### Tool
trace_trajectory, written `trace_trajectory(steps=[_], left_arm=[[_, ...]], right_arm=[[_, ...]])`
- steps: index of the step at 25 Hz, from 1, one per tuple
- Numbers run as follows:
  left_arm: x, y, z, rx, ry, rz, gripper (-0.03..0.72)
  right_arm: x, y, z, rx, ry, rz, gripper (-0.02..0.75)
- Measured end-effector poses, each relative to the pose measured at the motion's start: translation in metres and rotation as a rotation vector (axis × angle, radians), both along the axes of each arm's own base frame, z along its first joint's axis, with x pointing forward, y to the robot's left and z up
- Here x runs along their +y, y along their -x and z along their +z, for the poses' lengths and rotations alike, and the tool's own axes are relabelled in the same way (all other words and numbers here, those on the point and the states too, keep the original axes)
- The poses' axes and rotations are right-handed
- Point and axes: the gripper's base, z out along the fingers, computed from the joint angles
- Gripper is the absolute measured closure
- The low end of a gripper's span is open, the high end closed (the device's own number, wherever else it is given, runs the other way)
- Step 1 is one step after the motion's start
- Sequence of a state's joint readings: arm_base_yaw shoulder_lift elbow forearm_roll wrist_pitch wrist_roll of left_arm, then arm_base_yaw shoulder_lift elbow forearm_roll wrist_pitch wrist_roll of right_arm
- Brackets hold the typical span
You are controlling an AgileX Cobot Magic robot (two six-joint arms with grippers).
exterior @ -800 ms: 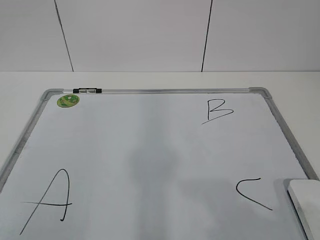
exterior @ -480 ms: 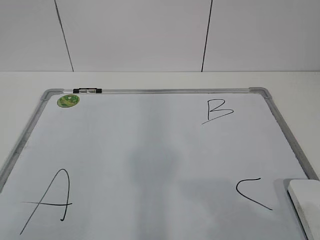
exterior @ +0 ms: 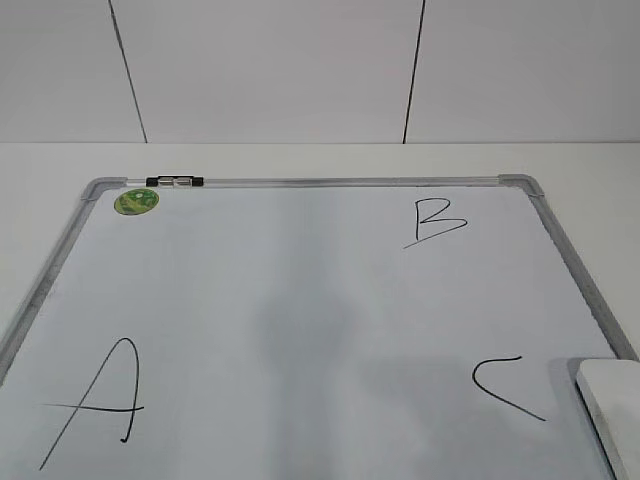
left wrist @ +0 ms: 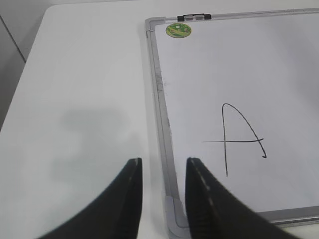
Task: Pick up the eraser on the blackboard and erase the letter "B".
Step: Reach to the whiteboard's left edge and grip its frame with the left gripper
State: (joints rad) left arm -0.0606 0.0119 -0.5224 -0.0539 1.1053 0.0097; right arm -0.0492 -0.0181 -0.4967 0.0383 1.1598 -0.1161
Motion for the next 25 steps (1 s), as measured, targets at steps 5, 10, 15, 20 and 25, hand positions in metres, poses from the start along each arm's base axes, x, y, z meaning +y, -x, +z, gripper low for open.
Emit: trace_trajectory(steps=[5, 10, 15, 20, 25], left_arm=[[0.0, 0.0, 0.0, 0.0, 0.0, 0.0, 0.463], [-0.004, 0.0, 0.0, 0.0, 0.038, -0.026, 0.458], [-0.005, -0.011, 0.002, 0.076, 0.04, -0.028, 0.446], [-0.007, -0.036, 0.013, 0.299, 0.027, -0.032, 0.443], [-0.009, -0.066, 0.024, 0.458, 0.032, -0.02, 0.442]], right_arm=[[0.0, 0.0, 0.0, 0.0, -0.004, 0.003, 0.167], [0.004, 0.003, 0.004, 0.0, -0.058, 0.018, 0.167], [0.009, -0.003, 0.017, 0.053, -0.129, 0.043, 0.167], [0.009, -0.026, 0.028, 0.238, -0.165, 0.027, 0.167], [0.008, -0.054, 0.025, 0.402, -0.212, -0.017, 0.167]])
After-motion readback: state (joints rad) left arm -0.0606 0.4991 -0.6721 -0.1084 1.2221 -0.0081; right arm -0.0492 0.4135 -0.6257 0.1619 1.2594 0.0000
